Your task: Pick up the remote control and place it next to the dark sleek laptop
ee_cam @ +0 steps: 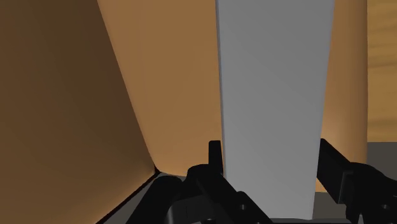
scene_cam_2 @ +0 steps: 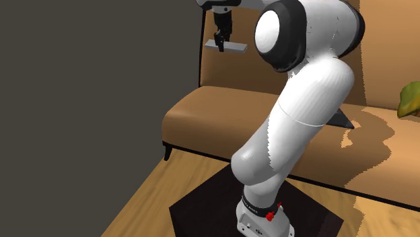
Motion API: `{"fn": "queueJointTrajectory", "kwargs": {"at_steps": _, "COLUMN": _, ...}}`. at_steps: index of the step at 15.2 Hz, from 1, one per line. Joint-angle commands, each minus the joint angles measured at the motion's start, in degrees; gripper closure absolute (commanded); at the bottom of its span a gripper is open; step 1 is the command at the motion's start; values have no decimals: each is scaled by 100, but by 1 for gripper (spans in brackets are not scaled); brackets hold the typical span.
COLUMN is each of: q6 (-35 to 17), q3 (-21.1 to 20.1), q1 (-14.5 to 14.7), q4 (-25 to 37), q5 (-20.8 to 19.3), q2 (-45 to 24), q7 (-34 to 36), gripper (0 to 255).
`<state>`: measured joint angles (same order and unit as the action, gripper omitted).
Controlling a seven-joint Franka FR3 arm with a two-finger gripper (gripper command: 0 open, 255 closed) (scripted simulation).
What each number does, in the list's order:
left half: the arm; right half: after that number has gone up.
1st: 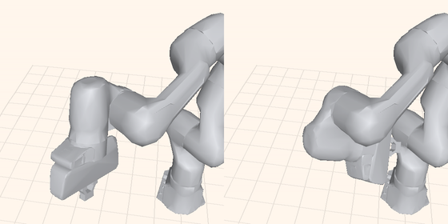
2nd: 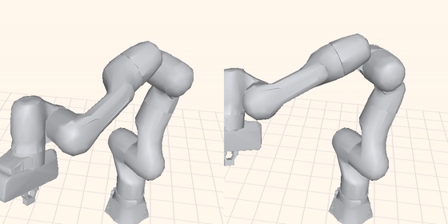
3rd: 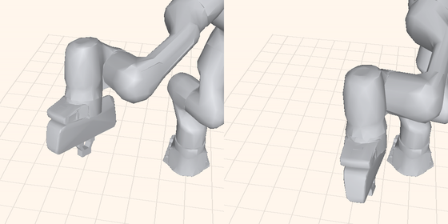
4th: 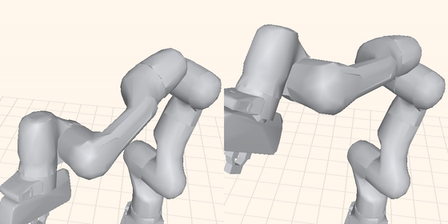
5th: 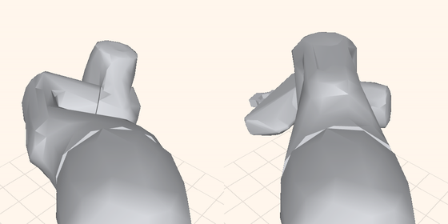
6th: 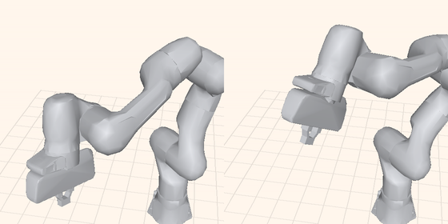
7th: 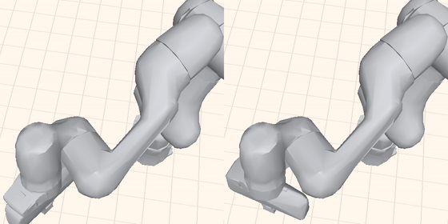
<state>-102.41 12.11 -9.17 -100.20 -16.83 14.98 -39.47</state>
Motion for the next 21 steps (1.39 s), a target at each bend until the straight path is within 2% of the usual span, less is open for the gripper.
{"fn": "queueJointTrajectory", "kwargs": {"at_steps": 1, "q6": -95, "q3": 191, "q1": -92, "q4": -52, "q5": 26, "q2": 35, "q7": -277, "gripper": 255}}
{"fn": "queueJointTrajectory", "kwargs": {"at_steps": 12, "q6": -413, "q3": 1349, "q1": -556, "q4": 349, "q5": 434, "q2": -326, "q7": -1929, "gripper": 255}}
{"fn": "queueJointTrajectory", "kwargs": {"at_steps": 17, "q6": -480, "q3": 1931, "q1": -779, "q4": 825, "q5": 878, "q2": -795, "q7": -2786, "gripper": 255}}
{"fn": "queueJointTrajectory", "kwargs": {"at_steps": 21, "q6": -454, "q3": 2393, "q1": -1040, "q4": 1366, "q5": 1433, "q2": -1347, "q7": -3542, "gripper": 255}}
